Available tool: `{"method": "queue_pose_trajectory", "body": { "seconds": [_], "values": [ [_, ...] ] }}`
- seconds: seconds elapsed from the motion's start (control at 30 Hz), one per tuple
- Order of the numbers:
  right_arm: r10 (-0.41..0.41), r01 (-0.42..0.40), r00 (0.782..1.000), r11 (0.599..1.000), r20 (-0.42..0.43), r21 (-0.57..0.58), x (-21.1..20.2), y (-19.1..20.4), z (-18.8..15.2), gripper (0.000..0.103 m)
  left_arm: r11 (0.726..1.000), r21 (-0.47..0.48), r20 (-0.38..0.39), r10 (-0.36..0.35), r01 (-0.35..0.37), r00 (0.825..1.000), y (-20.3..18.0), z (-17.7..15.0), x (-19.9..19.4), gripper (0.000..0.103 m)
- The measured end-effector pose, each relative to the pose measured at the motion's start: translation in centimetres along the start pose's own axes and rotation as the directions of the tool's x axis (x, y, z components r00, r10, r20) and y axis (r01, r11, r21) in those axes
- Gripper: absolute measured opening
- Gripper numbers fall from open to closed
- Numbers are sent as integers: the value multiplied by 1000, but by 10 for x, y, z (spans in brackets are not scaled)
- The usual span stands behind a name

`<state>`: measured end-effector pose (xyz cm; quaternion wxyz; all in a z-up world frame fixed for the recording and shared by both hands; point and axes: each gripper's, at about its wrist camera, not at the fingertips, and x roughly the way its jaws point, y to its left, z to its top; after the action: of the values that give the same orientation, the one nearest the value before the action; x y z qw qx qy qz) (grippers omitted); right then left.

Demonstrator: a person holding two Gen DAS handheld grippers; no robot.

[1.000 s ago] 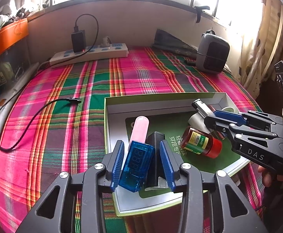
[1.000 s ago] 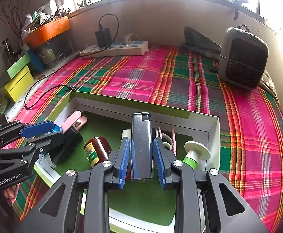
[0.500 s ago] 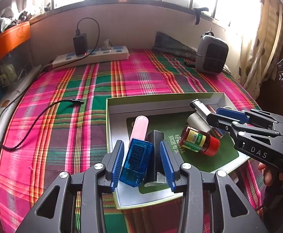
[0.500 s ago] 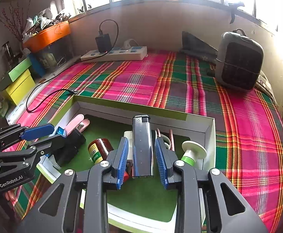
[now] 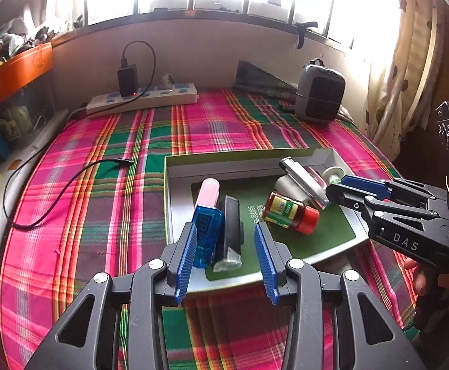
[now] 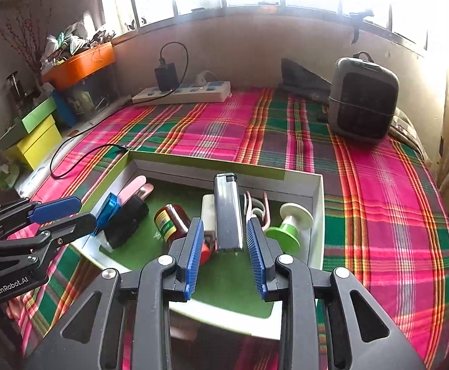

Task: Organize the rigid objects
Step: 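Open both grippers and withdraw them from the tray, then grasp the black disc with three white dots with the right gripper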

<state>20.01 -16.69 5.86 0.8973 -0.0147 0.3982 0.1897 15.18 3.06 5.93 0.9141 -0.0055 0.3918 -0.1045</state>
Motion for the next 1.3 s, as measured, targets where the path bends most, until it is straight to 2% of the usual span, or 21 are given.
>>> {"method": "queue_pose_trajectory", "body": {
  "seconds": [0.13, 0.27, 0.5, 0.57, 0.6, 0.63, 0.97, 1.3],
  "values": [
    [2, -2, 1000, 1000, 6, 9, -11, 0, -9, 31, 1000, -9, 9, -2, 2, 1000, -1, -5, -9, 38],
    [50, -50, 999, 999, 11, 21, -23, 0, -21, 31, 1000, -24, 21, -13, 14, 1000, -3, -12, -18, 38],
    [85, -86, 996, 996, 26, 19, -46, 6, -41, 32, 999, -33, 22, -33, 34, 999, -7, -25, -29, 38],
    [97, -98, 995, 995, 30, 15, -53, 8, -48, 42, 998, -42, 24, -38, 39, 999, -8, -30, -33, 38],
    [105, -105, 994, 994, 25, 15, -54, 10, -53, 56, 998, -47, 24, -41, 42, 999, -7, -32, -34, 38],
    [108, -109, 994, 994, 20, 12, -55, 12, -56, 62, 998, -53, 23, -42, 43, 999, -7, -35, -35, 38],
    [74, -76, 996, 994, -40, -74, -50, 35, -83, 62, 996, -66, 11, -60, 61, 998, -6, -57, -44, 38],
    [24, -39, 994, 989, -109, -140, -30, 54, -91, 62, 993, -88, -40, -86, 82, 996, -3, -77, -37, 38]
  ]
}}
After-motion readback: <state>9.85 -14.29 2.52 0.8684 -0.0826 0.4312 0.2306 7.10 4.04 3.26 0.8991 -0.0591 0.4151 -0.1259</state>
